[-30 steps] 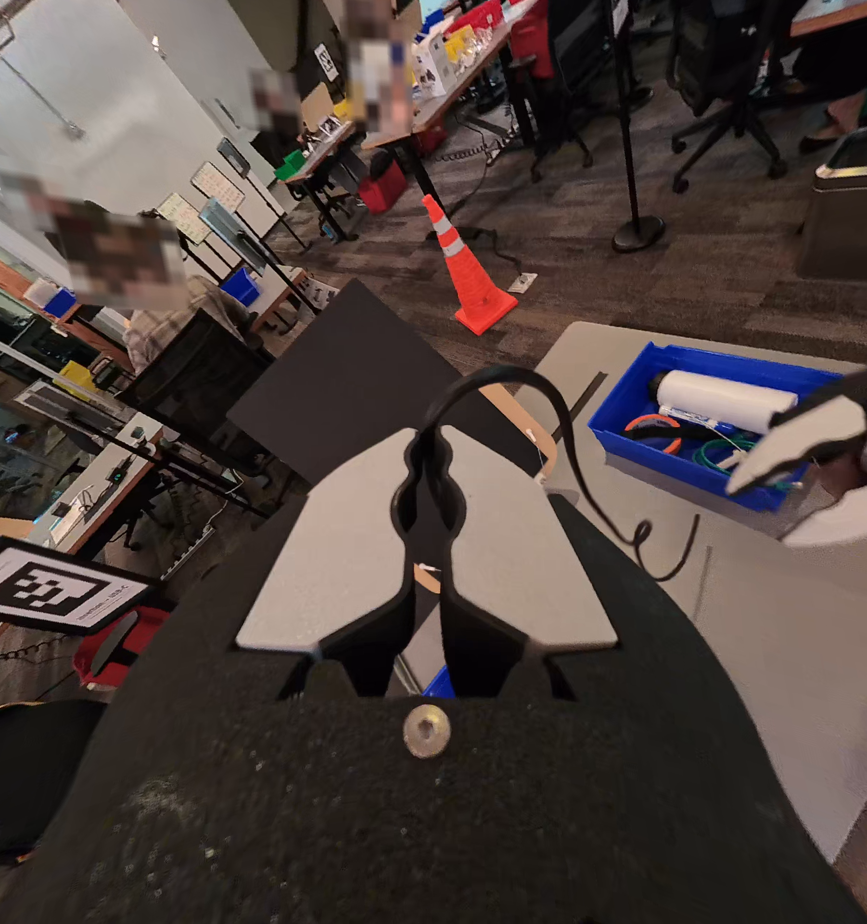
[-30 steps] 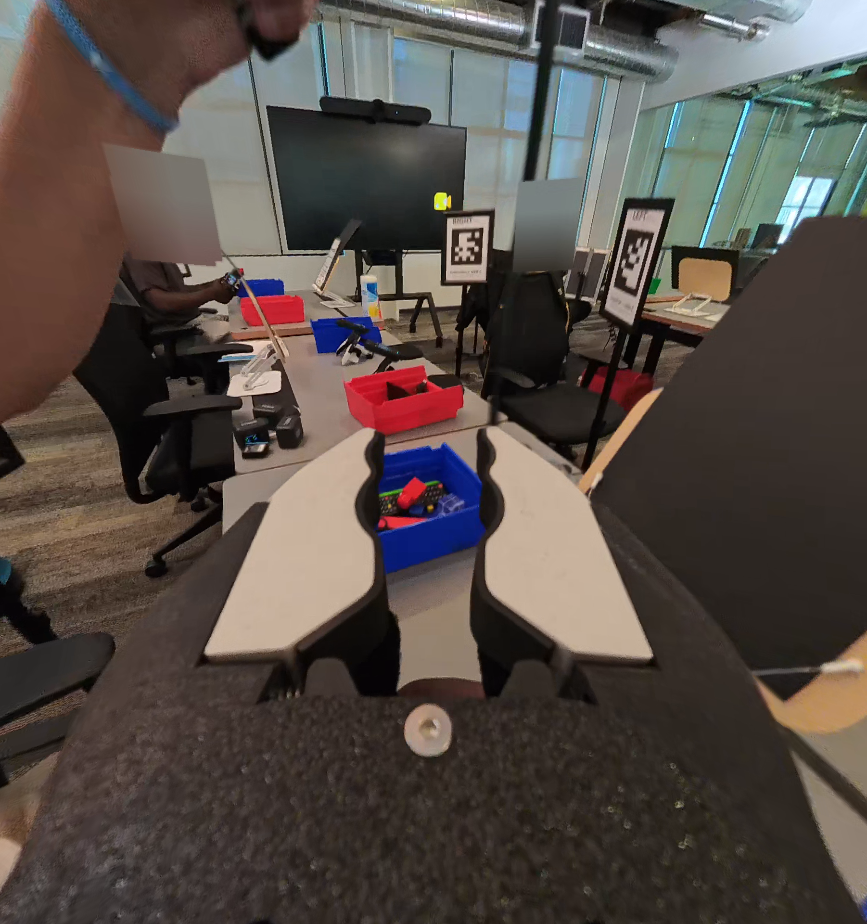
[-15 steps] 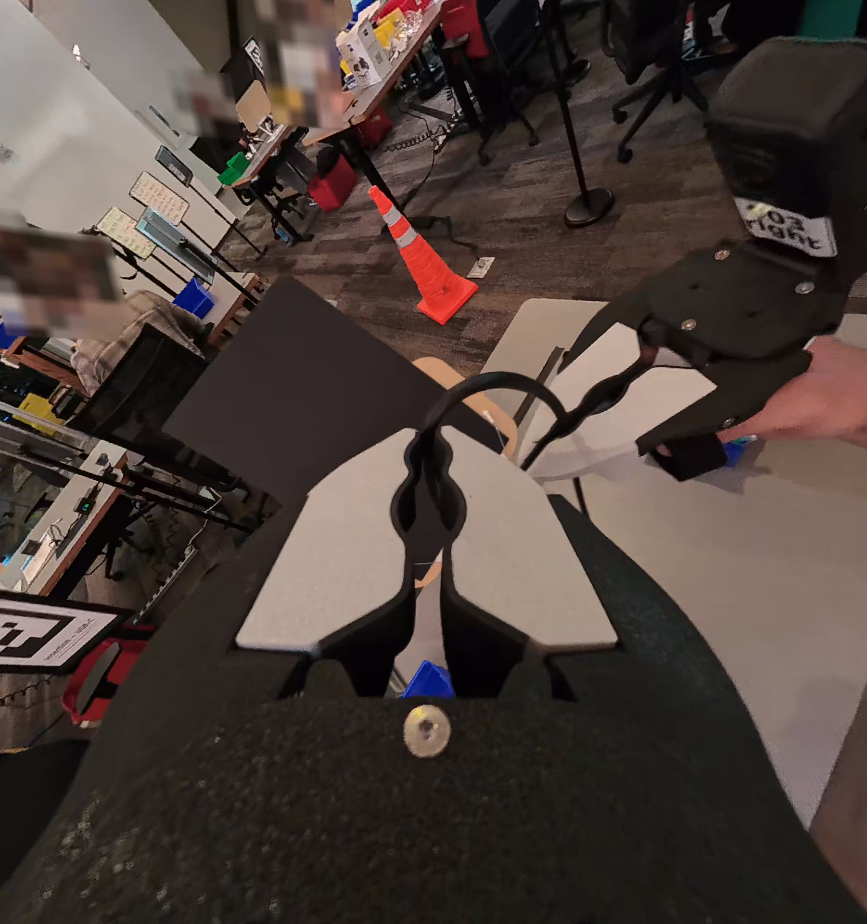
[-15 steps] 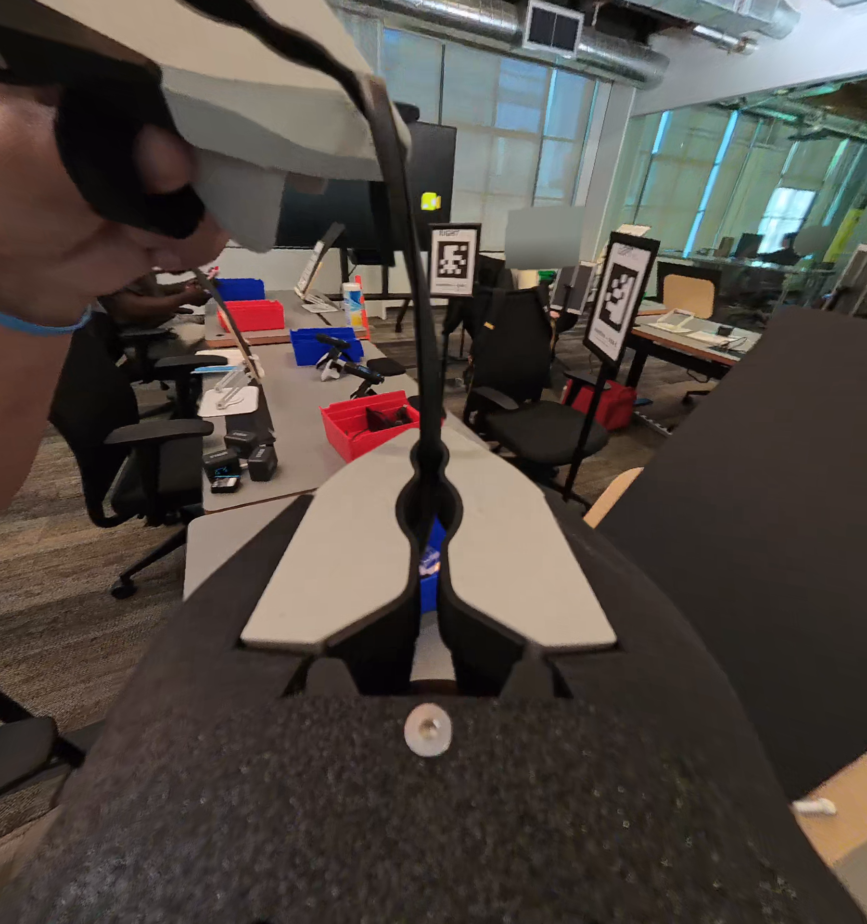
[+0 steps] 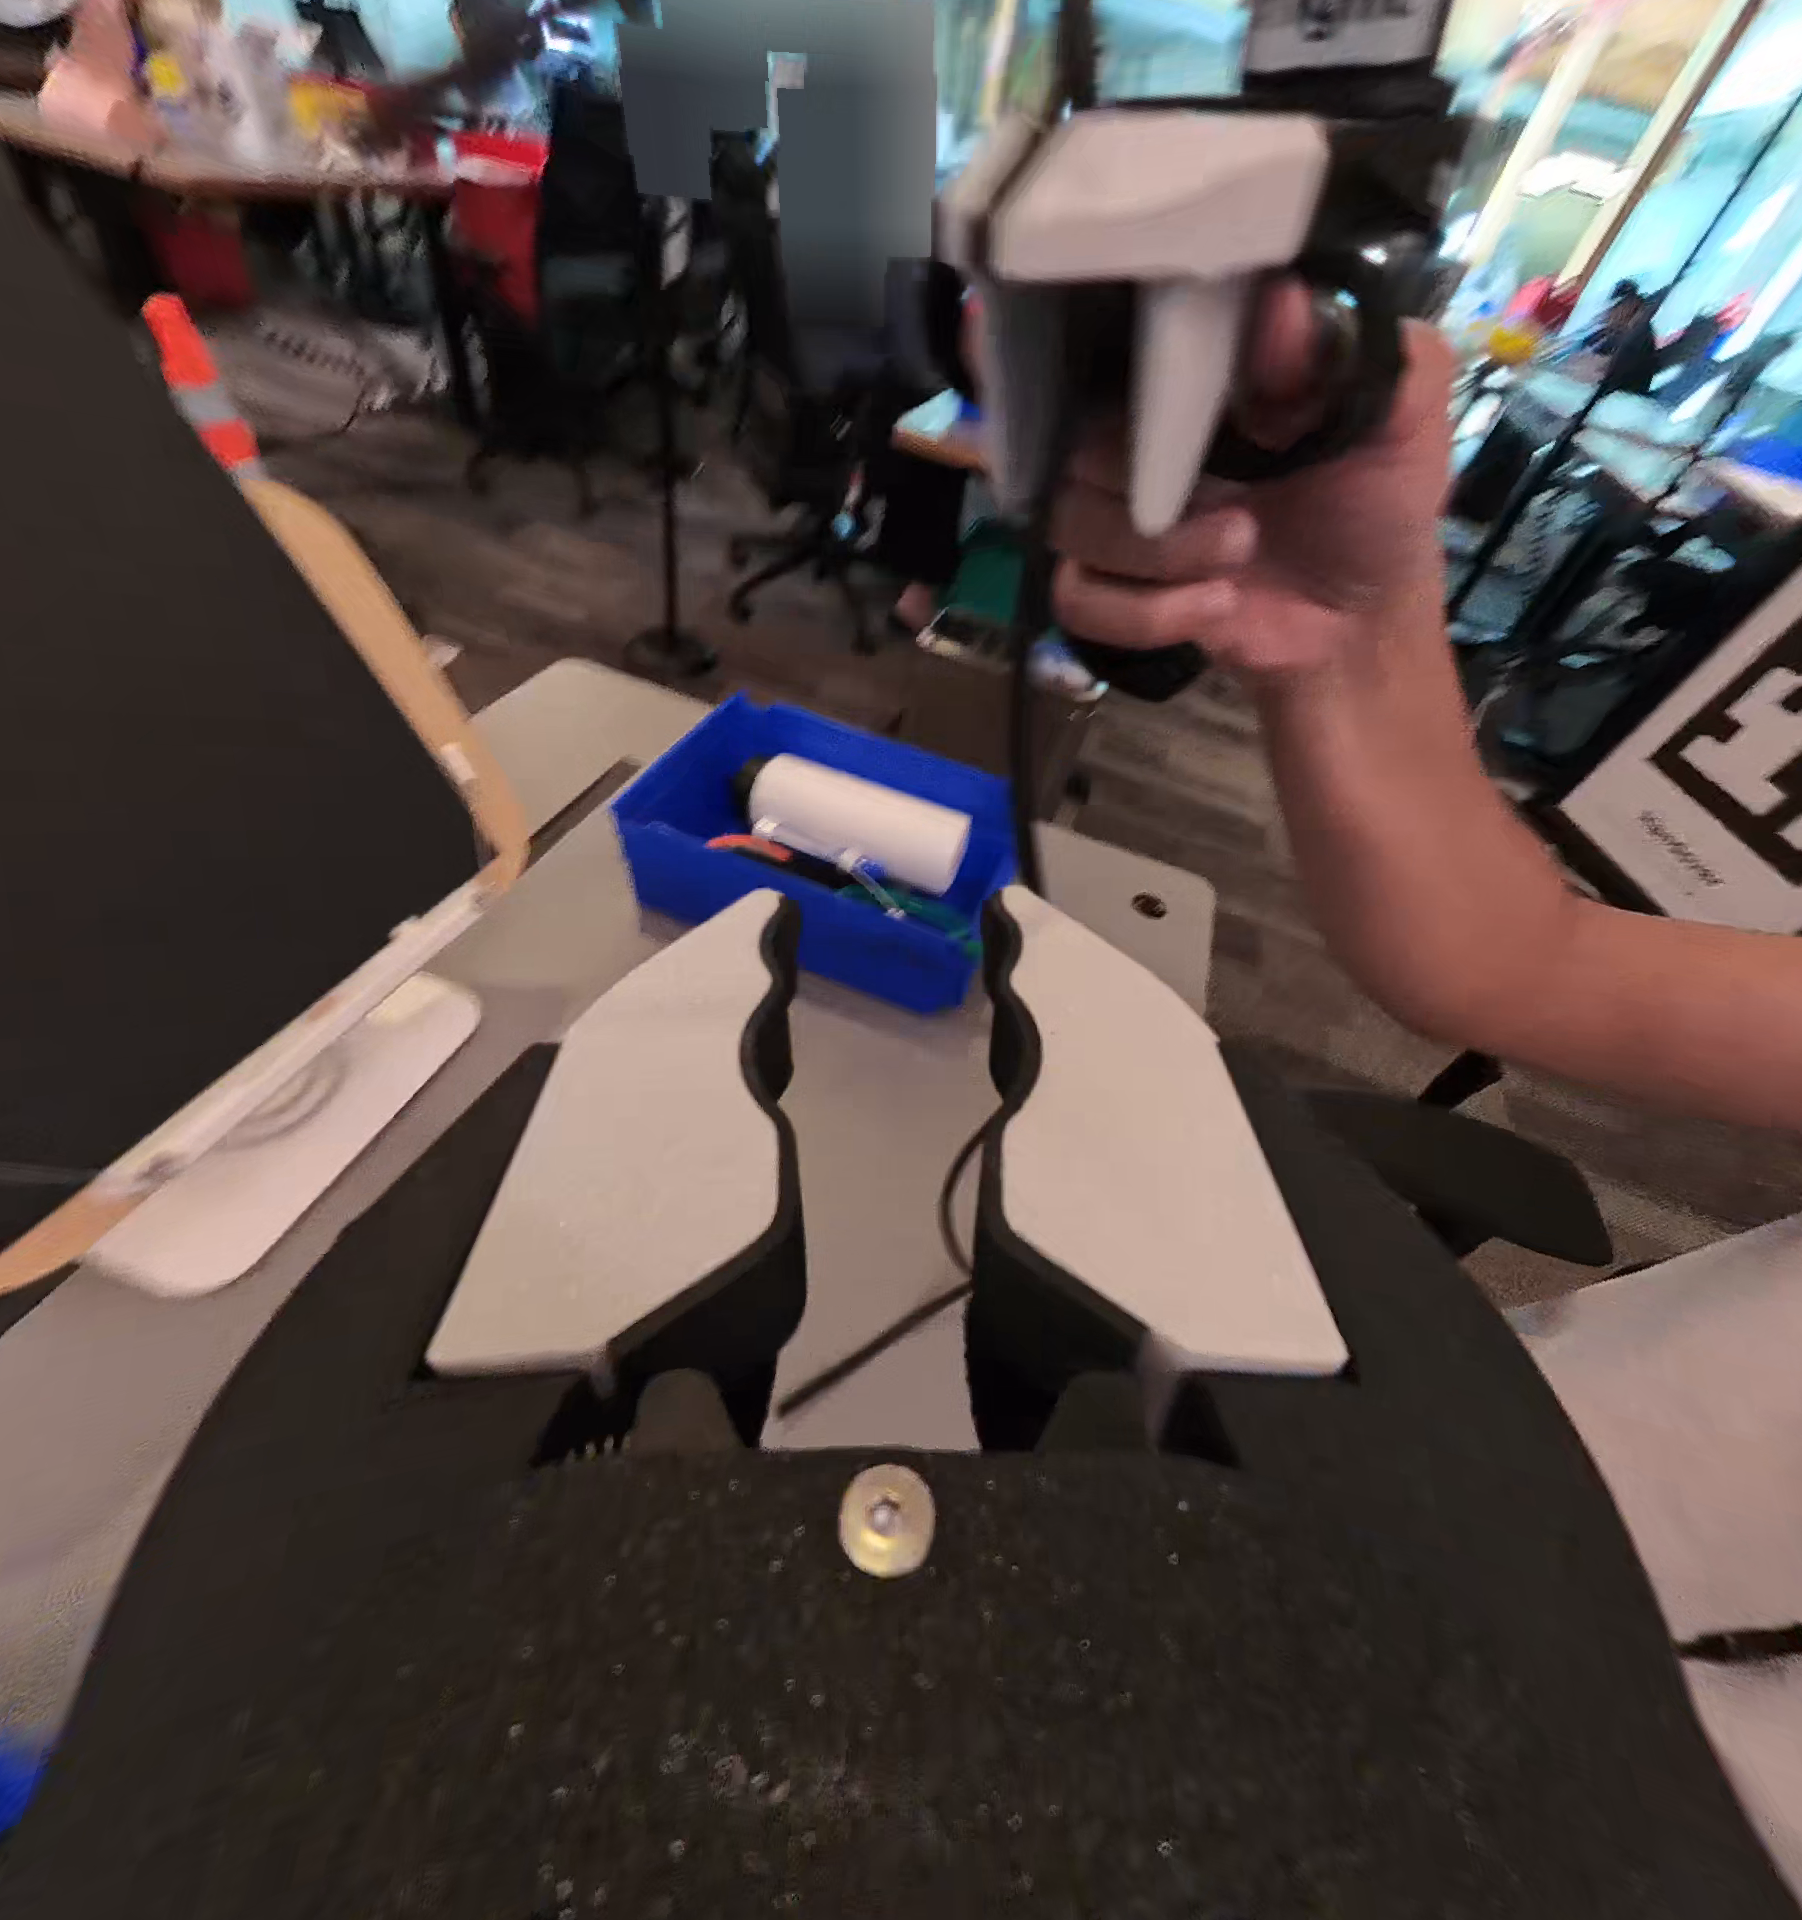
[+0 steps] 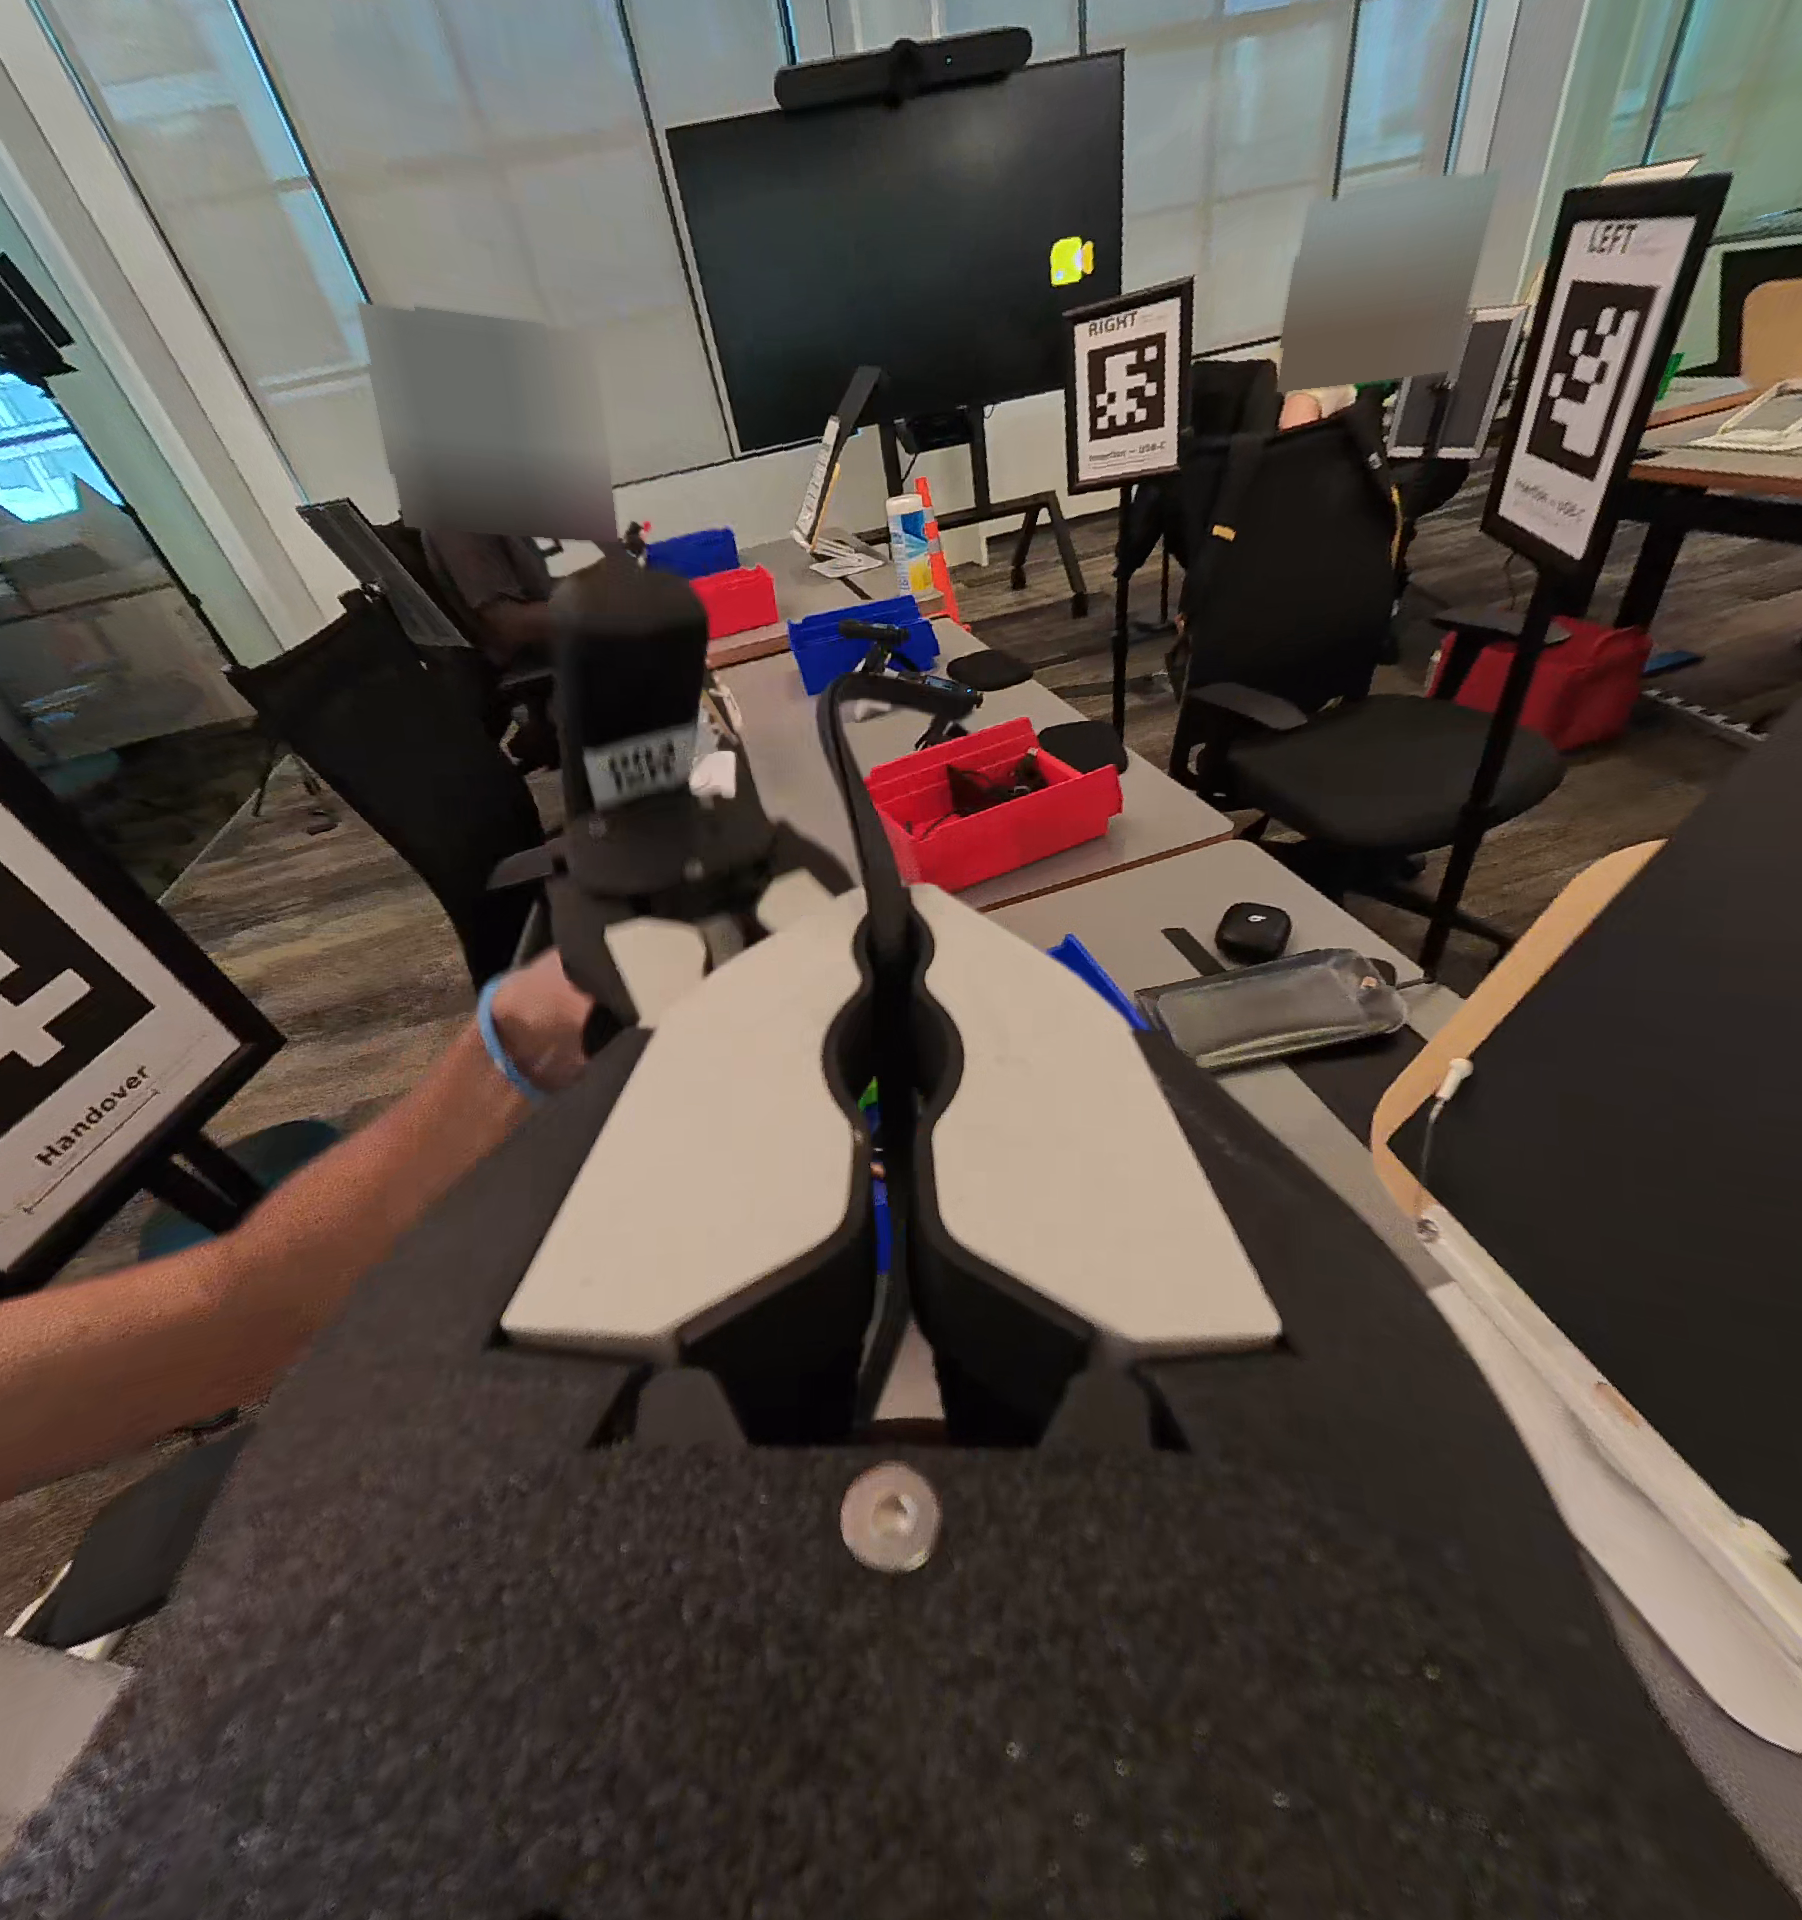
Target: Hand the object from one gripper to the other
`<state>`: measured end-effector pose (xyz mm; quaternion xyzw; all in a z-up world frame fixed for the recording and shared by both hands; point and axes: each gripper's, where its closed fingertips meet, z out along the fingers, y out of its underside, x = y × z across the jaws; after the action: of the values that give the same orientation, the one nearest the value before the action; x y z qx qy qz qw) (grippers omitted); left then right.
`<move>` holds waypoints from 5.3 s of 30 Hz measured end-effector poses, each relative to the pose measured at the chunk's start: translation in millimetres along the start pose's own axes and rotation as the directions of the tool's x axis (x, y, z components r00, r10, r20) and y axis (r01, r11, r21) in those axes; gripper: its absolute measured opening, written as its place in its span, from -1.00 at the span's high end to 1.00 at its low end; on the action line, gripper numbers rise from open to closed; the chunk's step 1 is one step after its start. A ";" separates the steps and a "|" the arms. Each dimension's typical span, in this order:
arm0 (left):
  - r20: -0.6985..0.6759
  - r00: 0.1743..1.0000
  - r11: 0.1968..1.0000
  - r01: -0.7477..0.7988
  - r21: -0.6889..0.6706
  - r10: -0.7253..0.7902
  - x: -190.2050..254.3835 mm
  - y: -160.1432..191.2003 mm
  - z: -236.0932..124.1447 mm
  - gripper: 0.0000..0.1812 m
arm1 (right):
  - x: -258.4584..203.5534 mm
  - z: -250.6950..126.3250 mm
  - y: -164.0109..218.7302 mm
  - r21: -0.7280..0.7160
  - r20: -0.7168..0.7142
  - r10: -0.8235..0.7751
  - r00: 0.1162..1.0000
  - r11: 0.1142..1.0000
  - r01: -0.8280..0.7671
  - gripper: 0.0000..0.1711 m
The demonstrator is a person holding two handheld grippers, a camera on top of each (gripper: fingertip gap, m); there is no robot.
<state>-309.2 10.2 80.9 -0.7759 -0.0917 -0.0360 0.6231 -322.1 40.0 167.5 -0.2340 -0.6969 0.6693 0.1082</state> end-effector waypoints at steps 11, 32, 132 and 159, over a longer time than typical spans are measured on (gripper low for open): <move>-0.119 0.992 0.975 -0.010 0.221 0.037 36.3 43.2 48.8 0.94 | -33.6 26.5 33.2 -0.050 0.081 -0.017 0.997 0.999 0.021 1.00; 0.092 0.995 0.976 0.008 0.216 -0.029 18.0 77.1 50.4 1.00 | -13.7 14.8 249.8 -0.043 -0.159 -0.049 0.986 0.998 0.043 0.34; -0.349 0.858 0.925 0.331 -0.186 -0.377 47.4 159.9 104.2 0.61 | -1.8 -19.0 302.4 -0.529 -0.145 -0.451 0.881 0.787 0.315 0.95; -0.090 0.903 0.889 0.429 0.160 -0.419 -15.0 114.9 63.7 0.96 | -1.5 26.4 287.5 -0.019 -0.514 -0.163 0.842 0.984 0.179 0.24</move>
<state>-306.1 47.0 -46.0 -0.6780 -0.2451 -0.1835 0.6683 -281.0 14.5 -117.1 -0.3394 -0.6506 0.5806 0.3528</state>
